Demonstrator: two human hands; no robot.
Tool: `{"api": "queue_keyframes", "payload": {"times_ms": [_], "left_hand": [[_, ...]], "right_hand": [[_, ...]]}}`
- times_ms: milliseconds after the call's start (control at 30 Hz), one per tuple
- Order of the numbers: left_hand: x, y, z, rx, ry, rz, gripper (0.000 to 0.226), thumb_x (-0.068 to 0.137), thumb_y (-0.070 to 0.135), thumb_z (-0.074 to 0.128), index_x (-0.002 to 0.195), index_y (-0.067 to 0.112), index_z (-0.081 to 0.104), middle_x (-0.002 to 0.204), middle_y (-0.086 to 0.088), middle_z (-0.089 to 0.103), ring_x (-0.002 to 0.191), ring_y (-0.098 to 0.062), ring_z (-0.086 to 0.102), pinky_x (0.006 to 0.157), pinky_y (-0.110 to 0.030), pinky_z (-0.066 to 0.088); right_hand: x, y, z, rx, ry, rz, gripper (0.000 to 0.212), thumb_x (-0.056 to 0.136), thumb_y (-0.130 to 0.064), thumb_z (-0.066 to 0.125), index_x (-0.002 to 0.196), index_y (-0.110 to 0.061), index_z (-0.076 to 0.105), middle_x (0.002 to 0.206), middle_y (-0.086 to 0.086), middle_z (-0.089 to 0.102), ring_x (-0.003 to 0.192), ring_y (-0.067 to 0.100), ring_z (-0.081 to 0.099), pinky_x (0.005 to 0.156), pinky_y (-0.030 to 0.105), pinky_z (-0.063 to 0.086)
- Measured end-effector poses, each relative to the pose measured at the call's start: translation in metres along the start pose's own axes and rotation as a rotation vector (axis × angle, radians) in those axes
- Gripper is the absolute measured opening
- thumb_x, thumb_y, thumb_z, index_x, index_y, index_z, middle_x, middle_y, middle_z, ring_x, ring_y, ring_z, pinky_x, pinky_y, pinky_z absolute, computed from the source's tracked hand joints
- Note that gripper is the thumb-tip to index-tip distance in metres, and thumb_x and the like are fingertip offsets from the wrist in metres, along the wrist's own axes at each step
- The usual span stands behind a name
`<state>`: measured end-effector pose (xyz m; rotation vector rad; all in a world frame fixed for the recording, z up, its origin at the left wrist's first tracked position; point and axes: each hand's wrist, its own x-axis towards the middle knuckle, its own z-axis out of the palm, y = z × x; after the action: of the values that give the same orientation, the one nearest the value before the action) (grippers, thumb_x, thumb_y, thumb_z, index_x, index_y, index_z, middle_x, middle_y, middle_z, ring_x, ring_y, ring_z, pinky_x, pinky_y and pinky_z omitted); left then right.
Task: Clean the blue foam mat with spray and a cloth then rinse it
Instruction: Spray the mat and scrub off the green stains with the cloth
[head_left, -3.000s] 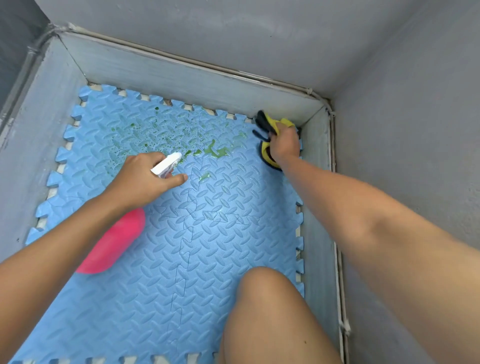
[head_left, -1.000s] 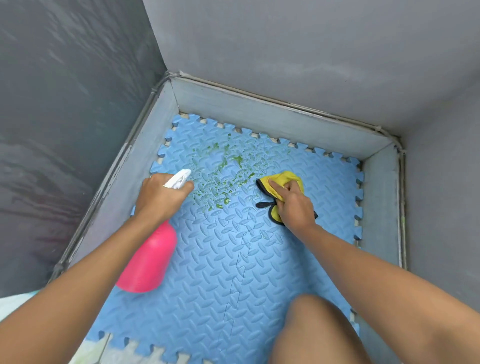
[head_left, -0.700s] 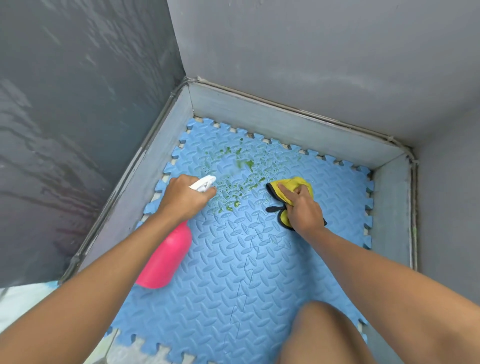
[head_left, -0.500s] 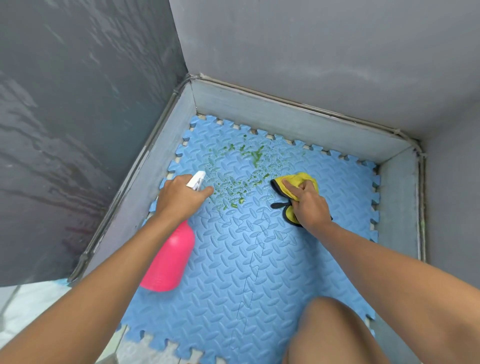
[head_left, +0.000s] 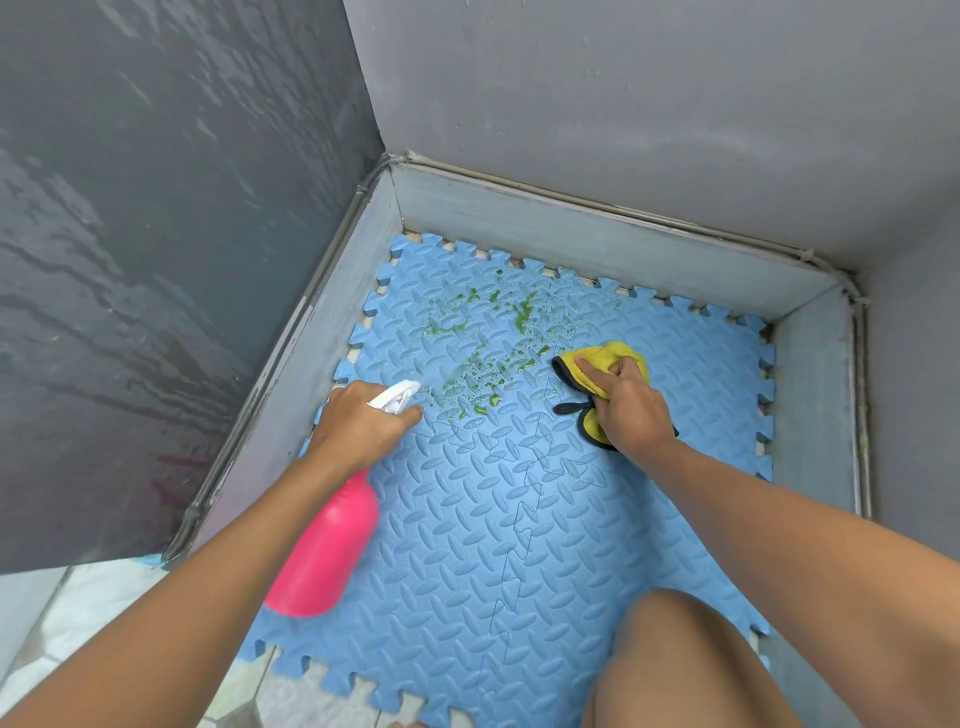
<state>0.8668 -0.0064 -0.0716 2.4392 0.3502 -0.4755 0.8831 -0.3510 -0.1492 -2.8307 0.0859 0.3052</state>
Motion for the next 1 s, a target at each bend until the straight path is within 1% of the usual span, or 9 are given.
{"api": "queue_keyframes", "payload": {"times_ms": [100,267,333,433,567,667,767,900,1000], "left_hand": [[-0.006,0.000,0.002,0.010,-0.006,-0.010,0.052,0.074,0.052,0.074,0.054,0.013,0.045,0.055,-0.009,0.063,0.066,-0.033,0.067,0.066,-0.041,0.055],[-0.015,-0.002,0.014,0.034,-0.131,0.070,0.047,0.072,0.056,0.073,0.059,0.016,0.053,0.055,-0.001,0.060,0.064,-0.026,0.060,0.061,-0.036,0.045],[-0.020,0.002,0.016,0.050,-0.086,0.053,0.046,0.079,0.049,0.075,0.058,0.013,0.055,0.055,-0.003,0.058,0.064,-0.030,0.059,0.060,-0.036,0.044],[-0.021,0.002,0.015,0.085,-0.017,0.049,0.050,0.084,0.046,0.075,0.055,0.016,0.048,0.056,-0.002,0.053,0.066,-0.031,0.055,0.058,-0.034,0.037],[-0.017,-0.003,0.013,0.045,-0.103,0.126,0.048,0.083,0.046,0.080,0.061,0.019,0.047,0.057,0.003,0.053,0.064,-0.020,0.053,0.059,-0.032,0.036],[-0.017,-0.002,0.012,0.076,0.011,0.037,0.049,0.082,0.048,0.072,0.056,0.016,0.046,0.057,-0.001,0.052,0.069,-0.032,0.056,0.060,-0.033,0.038],[-0.016,-0.003,0.011,0.092,0.124,-0.057,0.049,0.082,0.051,0.068,0.056,0.016,0.047,0.066,-0.008,0.057,0.078,-0.038,0.061,0.064,-0.034,0.042],[-0.015,0.003,0.016,0.111,0.004,0.006,0.043,0.083,0.053,0.072,0.067,0.018,0.053,0.074,-0.004,0.061,0.082,-0.034,0.062,0.066,-0.034,0.041],[-0.018,0.006,0.014,0.129,0.050,-0.016,0.041,0.086,0.050,0.069,0.065,0.017,0.057,0.066,0.000,0.054,0.077,-0.034,0.059,0.064,-0.033,0.039]], "right_hand": [[0.000,0.000,-0.001,-0.005,-0.003,0.001,0.061,0.095,-0.014,0.055,0.145,-0.046,0.043,0.103,-0.002,0.034,0.079,0.021,0.046,0.061,0.031,0.036],[0.000,0.000,-0.001,-0.001,0.000,0.011,0.060,0.096,-0.013,0.053,0.144,-0.047,0.043,0.102,-0.002,0.035,0.077,0.022,0.047,0.060,0.031,0.037],[-0.001,-0.002,-0.001,0.014,0.004,0.019,0.060,0.096,-0.013,0.052,0.144,-0.048,0.044,0.102,-0.002,0.036,0.077,0.022,0.047,0.061,0.031,0.037],[-0.002,-0.003,-0.001,0.024,0.010,0.014,0.060,0.096,-0.012,0.052,0.144,-0.047,0.044,0.102,-0.001,0.036,0.077,0.022,0.046,0.061,0.032,0.038],[-0.003,-0.003,-0.002,0.010,0.020,0.012,0.060,0.096,-0.012,0.052,0.144,-0.046,0.044,0.103,0.000,0.037,0.078,0.023,0.046,0.062,0.032,0.039],[-0.002,-0.003,-0.002,0.004,0.018,0.010,0.060,0.096,-0.012,0.052,0.144,-0.046,0.044,0.103,0.000,0.037,0.078,0.024,0.047,0.062,0.033,0.039],[-0.002,-0.003,-0.002,0.002,0.016,0.016,0.060,0.096,-0.012,0.052,0.144,-0.047,0.044,0.103,0.000,0.037,0.077,0.024,0.048,0.062,0.033,0.040],[-0.002,-0.004,-0.005,-0.004,0.007,0.011,0.059,0.096,-0.013,0.052,0.145,-0.046,0.044,0.104,0.000,0.036,0.077,0.024,0.047,0.062,0.032,0.039],[-0.001,-0.003,-0.006,-0.006,-0.004,0.005,0.058,0.097,-0.013,0.051,0.145,-0.046,0.044,0.104,0.000,0.036,0.077,0.025,0.048,0.063,0.033,0.040]]}}
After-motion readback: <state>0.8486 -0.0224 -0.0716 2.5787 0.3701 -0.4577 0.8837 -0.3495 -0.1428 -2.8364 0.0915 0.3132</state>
